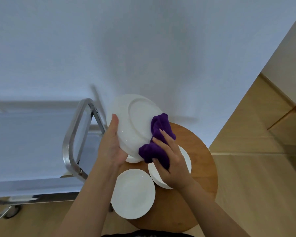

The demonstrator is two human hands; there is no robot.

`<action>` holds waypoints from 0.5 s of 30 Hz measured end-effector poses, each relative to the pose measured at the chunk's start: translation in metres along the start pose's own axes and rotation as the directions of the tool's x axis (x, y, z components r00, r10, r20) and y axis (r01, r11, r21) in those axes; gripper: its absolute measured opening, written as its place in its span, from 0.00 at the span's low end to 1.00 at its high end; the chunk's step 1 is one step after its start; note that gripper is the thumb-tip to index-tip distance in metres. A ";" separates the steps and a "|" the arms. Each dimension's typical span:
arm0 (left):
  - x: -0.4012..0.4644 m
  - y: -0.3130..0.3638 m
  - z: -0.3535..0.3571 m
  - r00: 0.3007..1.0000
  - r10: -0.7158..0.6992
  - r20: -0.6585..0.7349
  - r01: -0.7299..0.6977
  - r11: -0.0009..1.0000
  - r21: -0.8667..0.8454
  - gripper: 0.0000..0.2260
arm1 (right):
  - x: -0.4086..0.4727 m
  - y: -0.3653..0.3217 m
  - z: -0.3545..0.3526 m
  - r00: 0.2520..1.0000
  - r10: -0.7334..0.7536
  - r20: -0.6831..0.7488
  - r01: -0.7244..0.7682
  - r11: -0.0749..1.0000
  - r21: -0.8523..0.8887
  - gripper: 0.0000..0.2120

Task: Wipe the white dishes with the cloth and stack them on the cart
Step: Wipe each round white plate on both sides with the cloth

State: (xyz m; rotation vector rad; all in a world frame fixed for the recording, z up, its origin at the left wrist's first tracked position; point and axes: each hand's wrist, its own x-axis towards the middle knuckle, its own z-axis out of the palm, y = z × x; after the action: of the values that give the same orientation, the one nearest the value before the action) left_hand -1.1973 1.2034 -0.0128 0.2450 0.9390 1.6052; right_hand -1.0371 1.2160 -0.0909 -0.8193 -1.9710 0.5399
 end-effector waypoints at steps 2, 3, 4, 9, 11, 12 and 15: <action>-0.005 0.006 -0.005 0.999 0.017 0.048 -0.016 1.000 -0.010 0.12 | 0.004 0.002 -0.004 0.958 0.287 -0.016 -0.281 0.947 0.155 0.17; -0.008 0.009 -0.007 0.999 0.042 0.025 -0.043 0.999 0.031 0.11 | 0.009 0.003 -0.007 0.879 0.477 0.009 -0.462 0.846 0.265 0.14; -0.010 0.010 -0.011 0.996 0.087 -0.038 -0.079 0.984 0.162 0.09 | 0.015 0.005 -0.010 0.764 0.642 0.066 -0.613 0.689 0.386 0.11; -0.018 -0.020 -0.026 0.941 0.187 0.282 -0.303 0.091 0.949 0.21 | 0.048 0.009 -0.018 0.392 0.823 0.411 -0.693 -0.029 0.721 0.12; -0.018 -0.038 -0.033 0.897 -0.058 0.438 -0.429 -0.349 0.833 0.24 | 0.052 0.005 -0.012 0.415 0.768 0.488 -0.701 -0.072 0.710 0.13; -0.017 -0.044 -0.037 0.892 -0.148 0.428 -0.444 -0.475 0.760 0.25 | 0.051 0.004 -0.009 0.395 0.768 0.505 -0.729 -0.073 0.680 0.16; -0.008 -0.054 -0.051 0.883 -0.292 0.369 -0.467 -0.641 0.610 0.25 | 0.038 0.011 0.003 0.244 0.825 0.510 -0.796 -0.130 0.591 0.25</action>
State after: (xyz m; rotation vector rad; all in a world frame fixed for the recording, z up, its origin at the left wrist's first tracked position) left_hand -1.1875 1.1726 -0.0806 2.2238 1.8361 -0.1768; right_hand -1.0503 1.2509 -0.0779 -1.3584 -0.5792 2.0027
